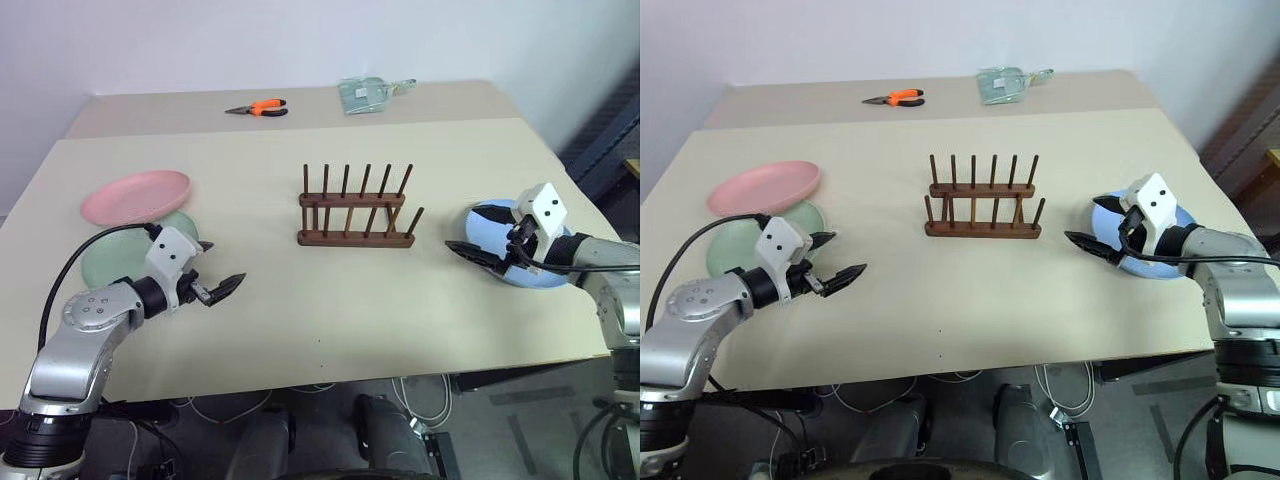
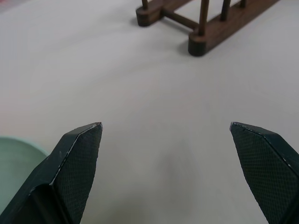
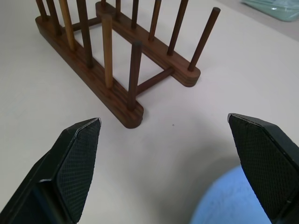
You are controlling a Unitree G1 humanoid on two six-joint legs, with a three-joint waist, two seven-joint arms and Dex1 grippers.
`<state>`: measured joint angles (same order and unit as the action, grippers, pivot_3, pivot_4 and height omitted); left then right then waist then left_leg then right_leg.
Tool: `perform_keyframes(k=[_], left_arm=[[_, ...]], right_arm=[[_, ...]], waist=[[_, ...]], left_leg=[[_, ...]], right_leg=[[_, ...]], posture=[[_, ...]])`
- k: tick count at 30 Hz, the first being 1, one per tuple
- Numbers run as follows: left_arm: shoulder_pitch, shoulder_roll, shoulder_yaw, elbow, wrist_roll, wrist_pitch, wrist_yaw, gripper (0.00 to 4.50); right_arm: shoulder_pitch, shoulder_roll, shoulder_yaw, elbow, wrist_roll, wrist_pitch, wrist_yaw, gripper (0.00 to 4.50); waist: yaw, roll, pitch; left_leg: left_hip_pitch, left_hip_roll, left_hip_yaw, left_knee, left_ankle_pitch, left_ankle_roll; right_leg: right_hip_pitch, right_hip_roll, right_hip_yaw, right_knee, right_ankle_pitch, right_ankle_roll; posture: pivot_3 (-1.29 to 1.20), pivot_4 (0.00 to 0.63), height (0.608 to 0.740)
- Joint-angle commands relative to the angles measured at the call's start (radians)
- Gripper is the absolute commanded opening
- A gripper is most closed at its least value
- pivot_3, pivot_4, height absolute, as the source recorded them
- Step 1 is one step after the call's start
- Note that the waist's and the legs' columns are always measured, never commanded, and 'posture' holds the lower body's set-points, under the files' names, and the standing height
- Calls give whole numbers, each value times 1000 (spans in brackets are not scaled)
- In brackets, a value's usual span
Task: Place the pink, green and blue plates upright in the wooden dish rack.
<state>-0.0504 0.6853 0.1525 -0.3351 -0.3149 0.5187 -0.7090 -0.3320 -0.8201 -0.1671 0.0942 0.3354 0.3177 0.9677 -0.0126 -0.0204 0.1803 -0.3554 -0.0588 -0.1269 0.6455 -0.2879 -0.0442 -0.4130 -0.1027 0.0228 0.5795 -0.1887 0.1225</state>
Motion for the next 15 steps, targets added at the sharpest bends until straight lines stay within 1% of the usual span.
perform_keyframes(k=[1, 7, 10, 13, 15], left_arm=[[-9, -7, 4, 0, 9, -30, 15, 4500], [-26, -30, -37, 33, 28, -68, 13, 4500], [-77, -41, -95, 83, 40, -85, -17, 4500], [-190, -64, -179, 198, 69, -130, -75, 4500], [-292, -90, -233, 318, 104, -180, -110, 4500]], right_arm=[[-23, 7, -3, -25, -10, -23, -17, 4450], [-44, 20, 23, -18, -33, -26, -37, 4450], [-46, 16, 23, -49, 14, 48, -9, 4450], [8, -4, 22, -128, 29, 85, 7, 4450], [49, -2, 5, -190, 35, 107, -12, 4450]], waist=[[1, 0, 0], [1, 0, 0], [3, 0, 0], [8, 0, 0], [10, 0, 0]], left_leg=[[0, 0, 0, 0, 0, 0], [0, 0, 0, 0, 0, 0], [0, 0, 0, 0, 0, 0], [0, -1, 0, 0, 0, 0], [0, -1, -1, 1, 0, 0]], right_leg=[[0, 0, 0, 0, 0, 0], [0, 0, 0, 0, 0, 0], [0, 0, 0, 0, 0, 0], [0, 0, 0, 0, 0, 0], [1, 0, -1, 0, 0, 0]], posture=[[0, 150, 740], [0, 150, 740], [0, 150, 740], [0, 150, 740], [0, 150, 740]])
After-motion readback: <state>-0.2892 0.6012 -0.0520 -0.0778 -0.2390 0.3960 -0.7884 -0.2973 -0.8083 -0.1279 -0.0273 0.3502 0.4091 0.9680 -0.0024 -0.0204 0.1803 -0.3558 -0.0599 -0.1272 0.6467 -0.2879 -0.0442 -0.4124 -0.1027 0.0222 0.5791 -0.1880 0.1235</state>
